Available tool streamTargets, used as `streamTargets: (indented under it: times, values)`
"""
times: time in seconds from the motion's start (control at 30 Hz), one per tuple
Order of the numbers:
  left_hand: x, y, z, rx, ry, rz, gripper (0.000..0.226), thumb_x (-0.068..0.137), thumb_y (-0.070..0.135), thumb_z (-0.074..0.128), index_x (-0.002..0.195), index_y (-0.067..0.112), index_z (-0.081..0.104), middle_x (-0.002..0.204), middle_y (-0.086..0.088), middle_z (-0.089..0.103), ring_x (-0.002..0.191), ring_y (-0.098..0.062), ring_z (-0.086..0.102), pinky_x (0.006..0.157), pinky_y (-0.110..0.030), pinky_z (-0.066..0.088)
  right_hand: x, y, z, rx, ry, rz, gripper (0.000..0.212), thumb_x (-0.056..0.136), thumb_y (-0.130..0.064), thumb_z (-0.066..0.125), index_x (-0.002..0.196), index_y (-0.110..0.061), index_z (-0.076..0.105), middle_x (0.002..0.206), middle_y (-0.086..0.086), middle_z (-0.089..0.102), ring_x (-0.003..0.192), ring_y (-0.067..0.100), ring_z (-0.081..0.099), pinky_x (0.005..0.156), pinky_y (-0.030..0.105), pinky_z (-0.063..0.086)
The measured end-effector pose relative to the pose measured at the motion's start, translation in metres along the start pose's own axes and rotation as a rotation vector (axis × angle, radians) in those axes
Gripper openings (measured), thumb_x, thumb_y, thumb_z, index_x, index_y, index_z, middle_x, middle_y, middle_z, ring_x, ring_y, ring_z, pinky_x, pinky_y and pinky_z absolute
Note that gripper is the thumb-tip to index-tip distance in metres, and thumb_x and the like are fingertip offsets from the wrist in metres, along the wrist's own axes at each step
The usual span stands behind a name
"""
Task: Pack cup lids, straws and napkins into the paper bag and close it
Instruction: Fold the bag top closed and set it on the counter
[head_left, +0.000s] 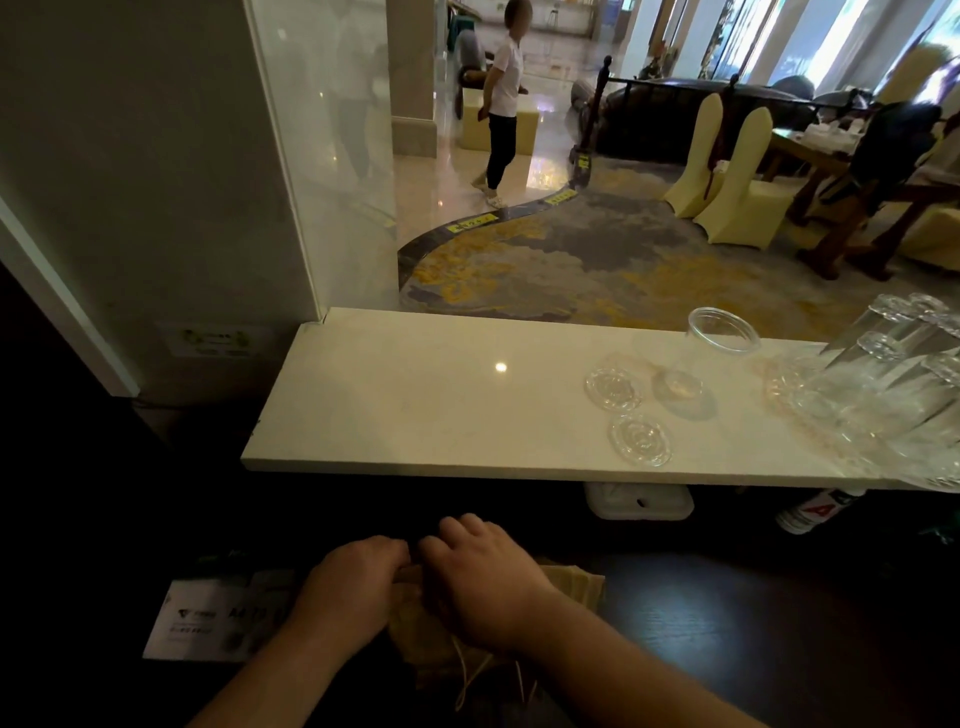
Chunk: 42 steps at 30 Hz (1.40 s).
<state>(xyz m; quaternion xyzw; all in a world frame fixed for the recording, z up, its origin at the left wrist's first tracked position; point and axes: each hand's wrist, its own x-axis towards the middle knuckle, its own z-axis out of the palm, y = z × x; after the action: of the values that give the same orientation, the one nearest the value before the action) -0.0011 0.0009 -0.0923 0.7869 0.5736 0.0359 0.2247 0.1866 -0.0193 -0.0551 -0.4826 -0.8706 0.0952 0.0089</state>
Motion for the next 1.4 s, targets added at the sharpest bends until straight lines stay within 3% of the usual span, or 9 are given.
streamTargets:
  times: [0.1,0.23,0.37,0.53,0.6,0.7,0.97,1.2,1.4]
  values:
    - [0.000,-0.003,0.000,-0.015,-0.004,0.001,0.013,0.096,0.040,0.060,0.100,0.031,0.068,0.100,0.008,0.066,0.100,-0.017,0.068,0.072,-0.028,0.044,0.027,-0.012,0.009,-0.031,-0.086,0.042,0.027,0.095,-0.032,0.054,0.116,-0.016,0.060,0.112,0.007,0.059,0.103,0.028,0.056,0.086,0.042,0.048]
    - [-0.003,-0.011,0.001,-0.058,-0.057,0.009,0.018,0.093,0.040,0.057,0.077,0.036,0.051,0.088,0.012,0.054,0.096,-0.020,0.069,0.069,-0.030,0.043,0.038,-0.010,0.014,0.020,-0.205,0.105,0.023,0.097,-0.029,0.054,0.112,-0.016,0.064,0.107,0.009,0.064,0.098,0.029,0.062,0.081,0.044,0.054]
    - [-0.006,-0.012,0.002,-0.057,-0.048,0.052,0.029,0.079,0.060,0.036,0.073,0.032,0.044,0.095,0.001,0.067,0.094,-0.023,0.068,0.074,-0.038,0.050,0.032,-0.004,0.015,0.034,-0.218,0.086,0.020,0.098,-0.026,0.052,0.107,-0.017,0.066,0.102,0.007,0.067,0.091,0.027,0.065,0.076,0.043,0.056]
    - [-0.006,-0.009,0.002,-0.038,-0.012,0.050,0.021,0.092,0.045,0.060,0.083,0.026,0.061,0.092,0.007,0.066,0.089,-0.016,0.067,0.074,-0.036,0.053,0.018,0.014,0.016,-0.010,-0.181,0.048,0.017,0.095,-0.025,0.054,0.104,-0.017,0.066,0.101,0.006,0.067,0.090,0.029,0.065,0.077,0.041,0.056]
    - [-0.006,-0.009,0.004,-0.048,0.003,0.057,0.017,0.093,0.043,0.064,0.083,0.031,0.059,0.088,0.011,0.061,0.088,-0.014,0.065,0.074,-0.034,0.053,0.008,0.027,0.017,-0.012,-0.170,0.055,0.016,0.093,-0.027,0.056,0.102,-0.018,0.066,0.100,0.006,0.067,0.090,0.030,0.065,0.075,0.039,0.054]
    - [-0.006,-0.008,0.006,-0.044,0.014,0.052,0.023,0.096,0.043,0.067,0.081,0.036,0.050,0.081,0.016,0.050,0.084,-0.010,0.059,0.073,-0.032,0.051,-0.011,0.050,0.016,-0.003,-0.159,0.093,0.021,0.093,-0.034,0.055,0.101,-0.018,0.066,0.100,0.005,0.067,0.092,0.029,0.065,0.074,0.037,0.051]
    - [-0.004,0.001,0.001,-0.055,0.027,0.071,0.025,0.096,0.040,0.068,0.080,0.033,0.051,0.082,0.016,0.052,0.084,-0.010,0.060,0.072,-0.033,0.050,-0.067,0.102,0.007,-0.017,-0.117,0.183,0.025,0.089,-0.044,0.056,0.098,-0.023,0.065,0.101,-0.003,0.065,0.094,0.021,0.064,0.067,0.028,0.036]
    - [-0.002,0.010,0.005,-0.037,0.050,0.097,0.021,0.098,0.040,0.066,0.084,0.034,0.051,0.091,0.013,0.060,0.087,-0.009,0.060,0.077,-0.033,0.052,-0.096,0.121,0.009,0.034,-0.097,0.275,0.023,0.089,-0.042,0.055,0.096,-0.024,0.067,0.096,-0.007,0.063,0.088,0.015,0.062,0.070,0.030,0.048]
    - [-0.003,-0.002,0.008,-0.033,-0.031,0.073,0.020,0.093,0.042,0.074,0.088,0.040,0.054,0.097,0.014,0.061,0.093,-0.008,0.060,0.076,-0.026,0.048,-0.103,0.116,0.021,0.173,-0.003,0.328,0.016,0.090,-0.038,0.060,0.091,-0.023,0.066,0.090,-0.011,0.052,0.082,0.010,0.056,0.069,0.025,0.047]
